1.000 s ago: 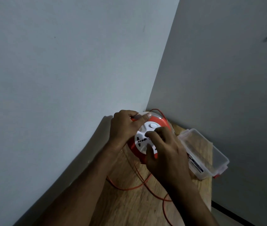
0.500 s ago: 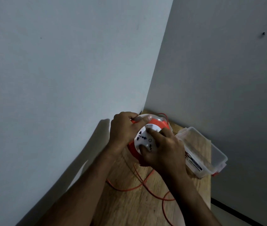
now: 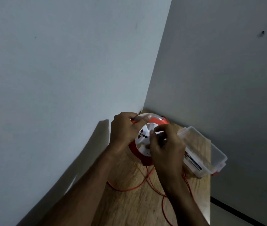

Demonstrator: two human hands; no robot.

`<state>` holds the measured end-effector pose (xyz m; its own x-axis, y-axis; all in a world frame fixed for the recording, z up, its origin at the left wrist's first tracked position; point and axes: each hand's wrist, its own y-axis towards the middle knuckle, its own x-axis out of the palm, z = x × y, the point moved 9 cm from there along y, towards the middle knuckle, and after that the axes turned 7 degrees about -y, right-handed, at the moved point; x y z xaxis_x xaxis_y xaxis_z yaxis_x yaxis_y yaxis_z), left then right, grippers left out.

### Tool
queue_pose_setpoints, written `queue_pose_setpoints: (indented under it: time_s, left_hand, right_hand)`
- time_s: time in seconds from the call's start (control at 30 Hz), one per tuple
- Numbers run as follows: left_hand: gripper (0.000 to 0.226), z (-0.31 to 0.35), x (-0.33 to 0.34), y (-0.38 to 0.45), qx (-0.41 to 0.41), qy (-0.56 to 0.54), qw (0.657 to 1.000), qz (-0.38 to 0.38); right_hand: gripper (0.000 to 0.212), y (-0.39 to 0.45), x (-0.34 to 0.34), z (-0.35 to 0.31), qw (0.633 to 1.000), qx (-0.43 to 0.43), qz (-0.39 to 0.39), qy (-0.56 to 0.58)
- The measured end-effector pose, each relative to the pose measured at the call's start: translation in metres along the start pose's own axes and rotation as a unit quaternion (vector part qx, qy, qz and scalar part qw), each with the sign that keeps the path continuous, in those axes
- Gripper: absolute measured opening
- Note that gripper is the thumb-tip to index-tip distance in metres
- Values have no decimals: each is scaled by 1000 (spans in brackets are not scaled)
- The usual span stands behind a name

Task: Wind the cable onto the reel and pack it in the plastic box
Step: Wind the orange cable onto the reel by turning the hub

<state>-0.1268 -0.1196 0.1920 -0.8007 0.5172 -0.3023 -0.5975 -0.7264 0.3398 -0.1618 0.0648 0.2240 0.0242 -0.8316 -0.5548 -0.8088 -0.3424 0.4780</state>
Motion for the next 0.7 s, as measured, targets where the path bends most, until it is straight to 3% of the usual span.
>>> queue_pose_setpoints:
  time_s: [0.07,0.1,0.27,0.53,0.6,0.7]
  left_hand:
    - [59,-4,0,3,-11,1,1000,-11]
    - [54,-4,0,3,-12,3,1000,-13]
    - [49,1,2,1,3,9,1000,-4]
    - [50,8,-2,-1,31,21,999,-4]
    - [52,8,-6,0,28,21,999,7]
    - [59,10,-8,-3,25,15,999,18]
  right_hand:
    - [26,-15,-5,-26,971,-175,9,-159]
    - [36,-19,-1,-28,955,-203,-13,-215]
    - [64,-19,15,-16,922,-156,-73,-347]
    - [61,-7,22,-12,954,-131,-64,-264]
    - [62,-1,24,-6,971,-87,-75,-210]
    - [60,4,19,6,994,21,-28,-108]
